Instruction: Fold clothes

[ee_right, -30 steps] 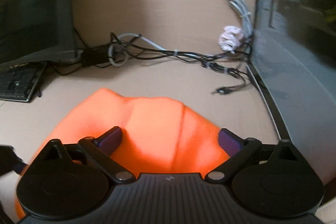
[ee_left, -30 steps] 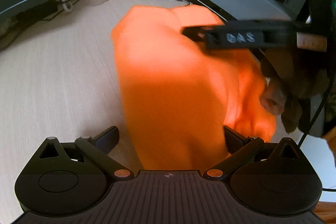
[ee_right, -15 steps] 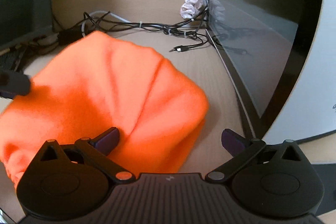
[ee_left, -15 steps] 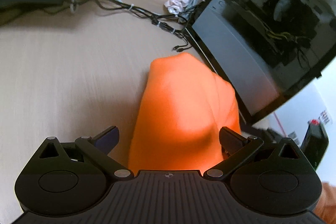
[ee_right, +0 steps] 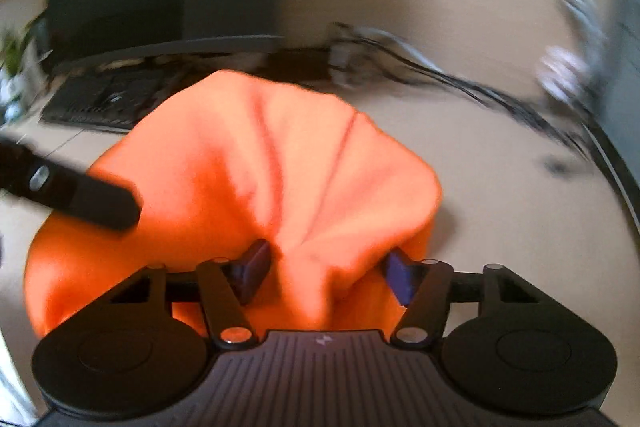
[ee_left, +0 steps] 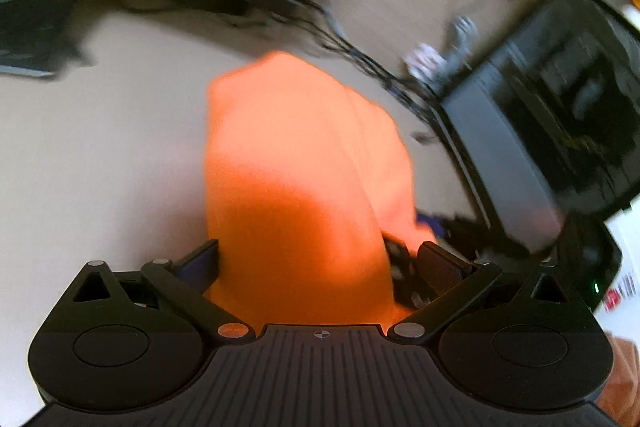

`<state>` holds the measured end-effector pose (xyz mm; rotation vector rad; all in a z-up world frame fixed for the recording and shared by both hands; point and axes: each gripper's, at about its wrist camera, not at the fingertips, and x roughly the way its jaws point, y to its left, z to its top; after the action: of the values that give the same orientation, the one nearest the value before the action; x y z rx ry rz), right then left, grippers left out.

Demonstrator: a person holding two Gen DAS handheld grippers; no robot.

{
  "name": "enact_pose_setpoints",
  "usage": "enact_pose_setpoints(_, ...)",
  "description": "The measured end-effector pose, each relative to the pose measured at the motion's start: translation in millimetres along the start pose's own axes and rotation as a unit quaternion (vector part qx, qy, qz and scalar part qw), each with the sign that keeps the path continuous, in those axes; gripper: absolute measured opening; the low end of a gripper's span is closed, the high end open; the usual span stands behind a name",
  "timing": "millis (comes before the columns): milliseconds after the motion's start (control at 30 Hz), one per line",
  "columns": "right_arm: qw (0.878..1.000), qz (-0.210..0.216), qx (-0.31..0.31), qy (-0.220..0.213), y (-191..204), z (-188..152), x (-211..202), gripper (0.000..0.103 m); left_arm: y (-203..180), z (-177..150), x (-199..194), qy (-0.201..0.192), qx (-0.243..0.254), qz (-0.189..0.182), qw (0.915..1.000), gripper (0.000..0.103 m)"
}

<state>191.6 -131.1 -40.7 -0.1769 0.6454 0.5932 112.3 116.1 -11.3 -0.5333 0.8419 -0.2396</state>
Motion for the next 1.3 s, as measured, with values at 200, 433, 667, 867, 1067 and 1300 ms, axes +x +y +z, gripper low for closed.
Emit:
enact_pose_setpoints(200, 0.997, 0.062, -0.047, -0.005, 56, 55, 78, 0.064, 62, 10, -61, -0.063, -0.056, 0.062, 0.9945, 0.103)
enact_pose_setpoints(433, 0.991, 0.062, -0.114, -0.021, 88, 81, 98, 0.086, 78, 70, -94, -0.132, -0.017, 0.007, 0.9911, 0.103)
enact_pose_setpoints(667, 0.989, 0.085, -0.087, -0.08, 68, 74, 19, 0.087, 86, 128, -25, -0.089, -0.025, -0.034, 0.9951, 0.103)
enact_pose_setpoints(867, 0.982, 0.166, -0.094, -0.014, 88, 43, 41, 0.087, 88, 144, -4, -0.087, -0.05, -0.024, 0.9947, 0.103)
enact_pose_setpoints(1067, 0.983, 0.16, -0.088, -0.027, 69, 47, 20, 0.09, 65, 96, -78, -0.128, -0.012, 0.003, 0.9917, 0.103)
enact_pose_setpoints(1300, 0.972, 0.123, -0.189, -0.064, 80, 29, -9, 0.093, 56, 26, -78, -0.048, 0.096, 0.133, 0.9852, 0.103)
